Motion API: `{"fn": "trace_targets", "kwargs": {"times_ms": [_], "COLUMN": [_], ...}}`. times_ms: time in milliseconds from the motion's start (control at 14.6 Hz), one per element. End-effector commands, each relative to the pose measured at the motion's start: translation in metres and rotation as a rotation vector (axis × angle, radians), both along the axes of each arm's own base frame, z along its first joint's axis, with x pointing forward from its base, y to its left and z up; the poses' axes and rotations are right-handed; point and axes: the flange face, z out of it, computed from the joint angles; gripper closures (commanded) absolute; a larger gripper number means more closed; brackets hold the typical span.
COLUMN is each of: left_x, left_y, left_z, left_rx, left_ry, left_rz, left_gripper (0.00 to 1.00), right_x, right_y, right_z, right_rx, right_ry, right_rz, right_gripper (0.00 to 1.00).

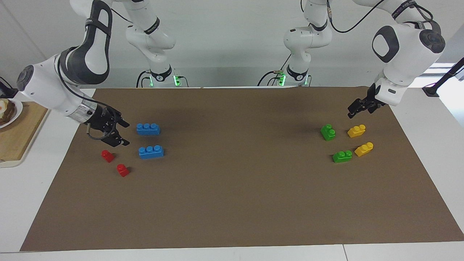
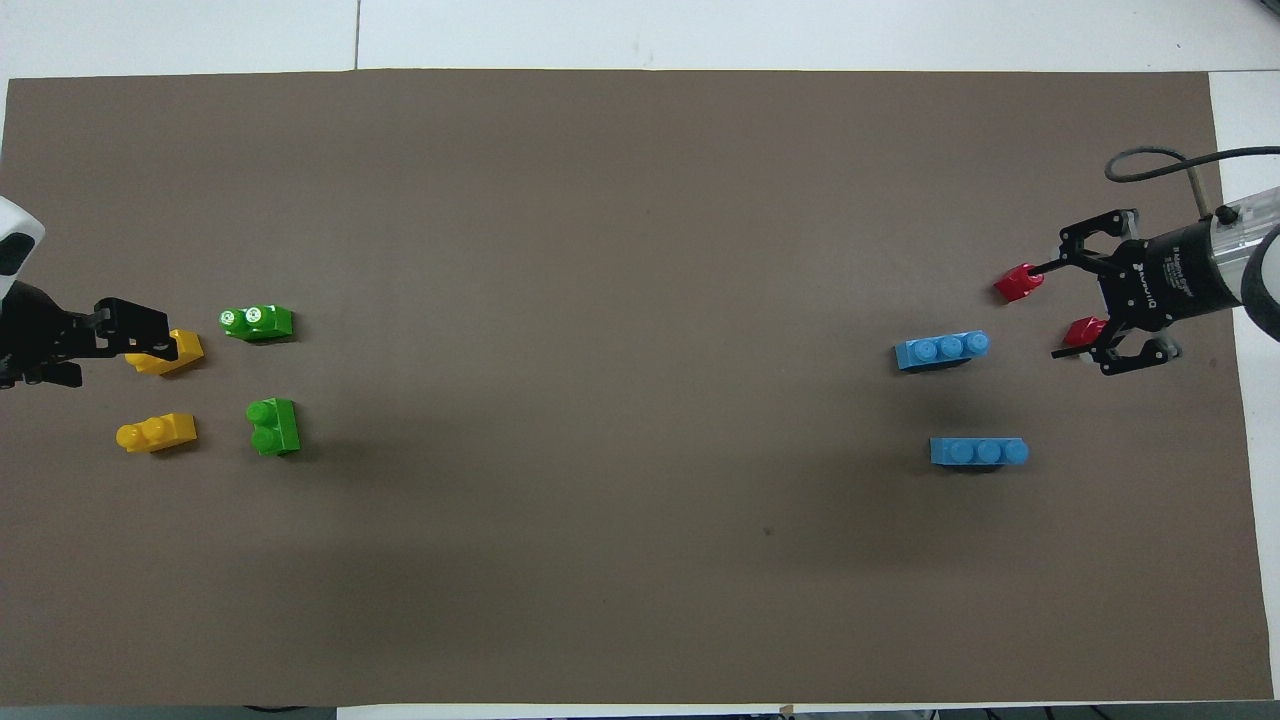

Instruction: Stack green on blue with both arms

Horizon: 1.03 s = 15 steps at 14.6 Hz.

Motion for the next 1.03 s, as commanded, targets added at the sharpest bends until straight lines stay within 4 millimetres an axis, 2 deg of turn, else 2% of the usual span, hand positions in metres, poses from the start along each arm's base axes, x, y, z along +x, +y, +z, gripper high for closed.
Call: {"fn": "trace_targets", "kwargs": {"times_ms": [0, 274, 479, 821, 957], "left_x": [-0.010, -0.011, -0.017, -0.025, -0.027], "left_y": [-0.003, 0.003, 0.003, 0.002, 0.001], "left_z": [-0.007, -0.011, -0.033, -0.062, -0.068], "left_rx": [0.015, 0.013, 0.012, 0.012, 0.012], "left_ry": [-0.015, -0.012, -0.006, 0.005, 0.013], "left_rz": [-0.015, -0.030, -0.031, -0.019, -0.019], "left_gripper": [0.00, 0.00, 0.00, 0.00, 0.00], "right_x": [0.000, -0.002, -0.001, 0.000, 0.001], "right_y": [-0.002, 0.000, -0.003, -0.004, -0.005], "right_z": [-0.025, -0.056, -0.080, -0.105, -0.109], "right_rx": [0.042, 0.035, 0.060, 0.067, 0.063], "right_ry": [0.011, 0.007, 0.019, 0.013, 0.009], "right_rz": [-0.062, -0.097, -0.109, -0.045, -0.045], "right_gripper": [0.07, 0.07, 0.06, 0.06, 0.06]}}
